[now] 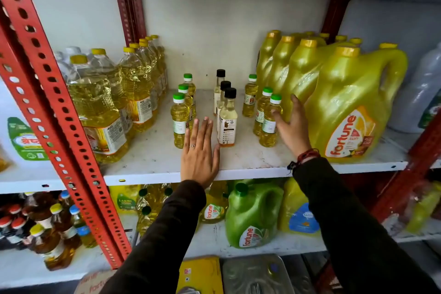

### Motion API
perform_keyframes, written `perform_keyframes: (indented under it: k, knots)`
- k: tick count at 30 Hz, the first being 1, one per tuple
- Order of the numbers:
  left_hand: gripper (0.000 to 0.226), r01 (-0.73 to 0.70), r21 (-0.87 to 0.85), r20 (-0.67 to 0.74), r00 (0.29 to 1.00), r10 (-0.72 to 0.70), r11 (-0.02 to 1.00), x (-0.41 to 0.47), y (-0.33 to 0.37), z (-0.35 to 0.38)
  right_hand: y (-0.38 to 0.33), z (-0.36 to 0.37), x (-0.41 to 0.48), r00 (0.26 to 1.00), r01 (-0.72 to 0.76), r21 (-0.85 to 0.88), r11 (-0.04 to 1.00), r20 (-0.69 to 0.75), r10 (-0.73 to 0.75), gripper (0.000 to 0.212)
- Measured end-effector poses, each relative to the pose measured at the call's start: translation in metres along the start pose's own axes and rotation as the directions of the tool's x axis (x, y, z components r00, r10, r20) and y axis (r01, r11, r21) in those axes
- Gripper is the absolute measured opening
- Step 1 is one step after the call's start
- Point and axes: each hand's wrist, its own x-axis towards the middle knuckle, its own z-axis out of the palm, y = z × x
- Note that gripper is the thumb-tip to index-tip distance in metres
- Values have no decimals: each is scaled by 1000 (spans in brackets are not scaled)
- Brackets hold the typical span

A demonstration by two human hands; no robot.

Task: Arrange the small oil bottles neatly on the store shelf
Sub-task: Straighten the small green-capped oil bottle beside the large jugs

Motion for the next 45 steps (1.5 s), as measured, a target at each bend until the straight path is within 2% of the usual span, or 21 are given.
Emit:
perform_keyframes:
  k: [3, 7, 10, 15, 20, 26, 30, 36, 42, 45]
  knots:
    - [68, 15, 52, 21, 1000, -16, 999, 1, -2, 2, 6, -2, 20, 983, -114, 55, 992, 149, 105, 67]
    - [69, 17, 68, 64, 998, -22, 998, -2, -4, 7, 15, 1, 30, 965, -126, 102, 987, 243, 99, 45]
    - [69, 22, 71, 69, 997, -27, 997, -2, -5, 9, 19, 0, 31, 974, -134, 117, 984, 198, 109, 40]
    - [70, 20, 59, 86, 996, -25, 998, -2, -5, 10, 20, 2, 32, 983, -175, 126, 976, 86, 165, 48]
    - [70, 28, 53, 94, 995, -33, 998, -2, -4, 9, 17, 3, 34, 988, -152, 51, 987, 21, 151, 49]
    - [71, 29, 46, 95, 995, -33, 999, -2, -4, 9, 23, -2, 37, 987, -134, 56, 989, 91, 129, 57]
    - [70, 27, 44, 96, 995, -31, 999, -2, -4, 9, 26, -7, 38, 977, -155, 74, 985, 160, 142, 46]
    - [71, 35, 35, 92, 995, -39, 999, -2, -4, 9, 24, -6, 34, 980, -185, 113, 976, 97, 174, 42]
    - [71, 40, 38, 101, 994, -44, 998, -2, -4, 8, 24, 0, 32, 986, -160, 55, 986, 60, 157, 63]
    - [72, 47, 38, 107, 993, -51, 998, -2, -4, 7, 26, 0, 32, 987, -141, 56, 988, 85, 136, 73]
